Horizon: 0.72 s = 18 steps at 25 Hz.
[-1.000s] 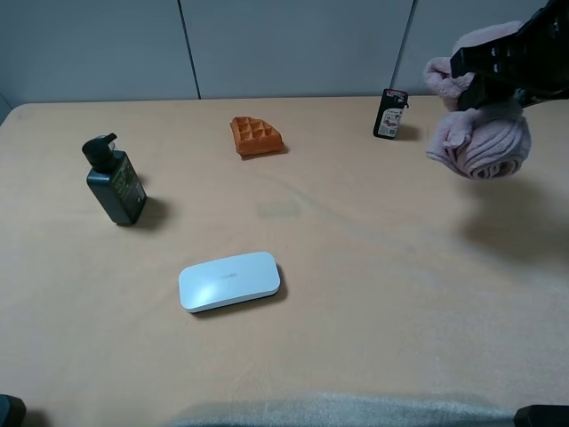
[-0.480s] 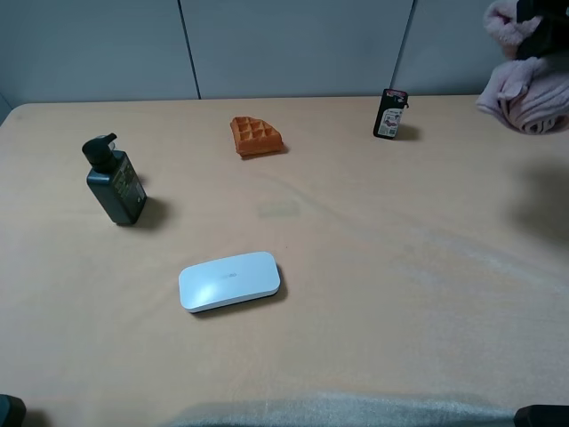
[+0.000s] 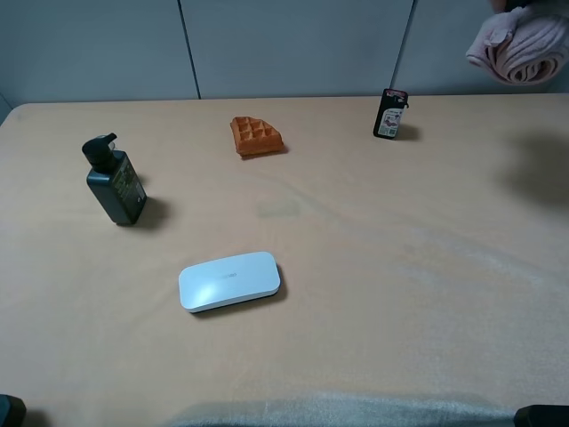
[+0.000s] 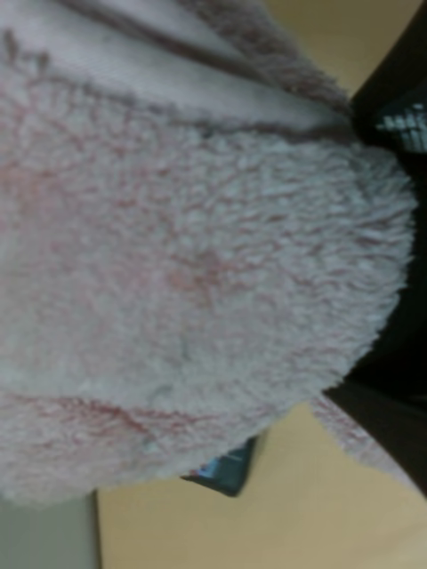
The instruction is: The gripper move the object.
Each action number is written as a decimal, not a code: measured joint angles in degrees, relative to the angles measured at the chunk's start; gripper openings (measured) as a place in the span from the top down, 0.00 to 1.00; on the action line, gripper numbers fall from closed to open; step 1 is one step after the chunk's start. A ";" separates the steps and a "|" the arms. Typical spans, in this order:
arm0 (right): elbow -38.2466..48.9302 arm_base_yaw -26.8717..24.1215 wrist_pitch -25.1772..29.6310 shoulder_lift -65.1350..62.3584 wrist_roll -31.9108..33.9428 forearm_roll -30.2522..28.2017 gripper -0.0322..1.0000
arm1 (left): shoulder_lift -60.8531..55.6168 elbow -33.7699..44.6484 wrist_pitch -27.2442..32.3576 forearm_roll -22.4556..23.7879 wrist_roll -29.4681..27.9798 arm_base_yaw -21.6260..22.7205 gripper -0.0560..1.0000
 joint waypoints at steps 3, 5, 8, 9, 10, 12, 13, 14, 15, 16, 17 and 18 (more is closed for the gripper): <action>-3.89 0.00 0.32 3.31 0.00 -0.32 0.64 | 0.00 0.00 0.00 0.00 0.00 0.00 0.25; -5.93 0.00 0.81 5.40 -0.32 -0.37 0.64 | 0.00 0.00 0.00 0.00 0.00 0.00 0.25; -7.77 -0.35 2.23 8.87 -1.77 -0.37 0.64 | 0.00 0.00 0.00 0.00 0.00 0.00 0.25; -7.91 -0.49 2.70 10.11 -2.17 -0.37 0.64 | 0.00 0.00 0.00 0.00 0.00 0.00 0.25; -7.96 -0.63 3.09 11.37 -2.41 -0.37 0.64 | 0.00 0.00 0.00 0.00 0.00 0.00 0.25; -7.98 -0.83 3.37 13.52 -3.00 -0.56 0.64 | 0.00 0.00 0.00 0.00 0.00 0.00 0.25; -7.98 -0.83 3.43 14.58 -3.00 -0.68 0.64 | 0.00 0.00 0.00 0.00 0.00 0.00 0.25; -7.98 -0.83 3.48 15.55 -3.33 -0.68 0.64 | 0.00 0.00 0.00 0.00 0.00 0.00 0.25; -7.98 -0.83 3.48 16.43 -3.68 -0.68 0.64 | 0.00 0.00 0.00 0.00 0.00 0.00 0.25; -8.03 -0.83 3.48 17.09 -3.91 -0.68 0.64 | 0.00 0.00 0.00 0.00 0.00 0.00 0.25; -8.03 -0.83 3.48 17.89 -3.90 -0.68 0.64 | 0.00 0.00 0.00 0.00 0.00 0.00 0.25; -8.03 -0.83 3.48 18.69 -4.03 -0.68 0.64 | 0.00 0.00 0.00 0.00 0.00 0.00 0.25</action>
